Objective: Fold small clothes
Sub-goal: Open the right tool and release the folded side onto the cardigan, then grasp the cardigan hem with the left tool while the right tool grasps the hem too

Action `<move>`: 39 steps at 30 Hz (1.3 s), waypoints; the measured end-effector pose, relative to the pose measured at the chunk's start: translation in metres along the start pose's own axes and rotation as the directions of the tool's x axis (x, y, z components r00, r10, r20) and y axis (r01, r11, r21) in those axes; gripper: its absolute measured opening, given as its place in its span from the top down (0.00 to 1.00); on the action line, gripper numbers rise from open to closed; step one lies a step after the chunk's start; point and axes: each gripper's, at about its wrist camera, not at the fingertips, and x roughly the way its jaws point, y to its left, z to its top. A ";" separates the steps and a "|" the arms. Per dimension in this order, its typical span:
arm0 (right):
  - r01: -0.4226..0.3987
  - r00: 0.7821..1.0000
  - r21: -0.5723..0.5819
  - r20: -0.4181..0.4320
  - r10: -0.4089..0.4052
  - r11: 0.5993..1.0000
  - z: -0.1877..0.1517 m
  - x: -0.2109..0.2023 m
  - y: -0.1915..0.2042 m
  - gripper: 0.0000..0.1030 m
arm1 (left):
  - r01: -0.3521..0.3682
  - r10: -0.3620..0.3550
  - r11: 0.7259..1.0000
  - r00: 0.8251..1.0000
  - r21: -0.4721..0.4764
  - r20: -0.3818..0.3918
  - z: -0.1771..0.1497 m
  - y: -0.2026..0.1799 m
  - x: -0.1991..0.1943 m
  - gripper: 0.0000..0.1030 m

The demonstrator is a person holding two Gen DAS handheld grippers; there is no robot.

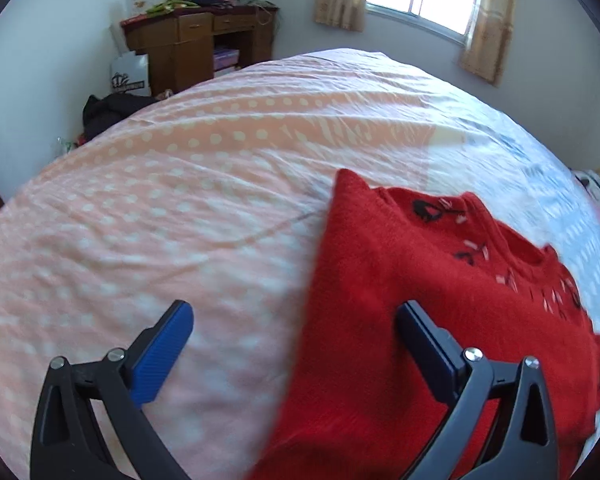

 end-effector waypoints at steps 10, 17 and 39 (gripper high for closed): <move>-0.027 0.999 -0.024 -0.034 0.027 0.999 -0.075 -0.092 0.010 0.47 | -0.016 0.006 0.992 0.997 0.129 0.072 -0.071 0.084 -0.086 0.00; -0.041 0.997 0.036 -0.068 0.044 0.998 -0.114 -0.116 0.009 0.47 | 0.185 -0.177 0.961 0.983 0.205 -0.056 -0.126 0.083 -0.103 0.00; -0.070 0.973 0.116 -0.212 0.094 0.991 -0.187 -0.161 -0.013 0.46 | 0.294 -0.254 0.883 0.955 0.366 -0.153 -0.202 0.083 -0.134 0.05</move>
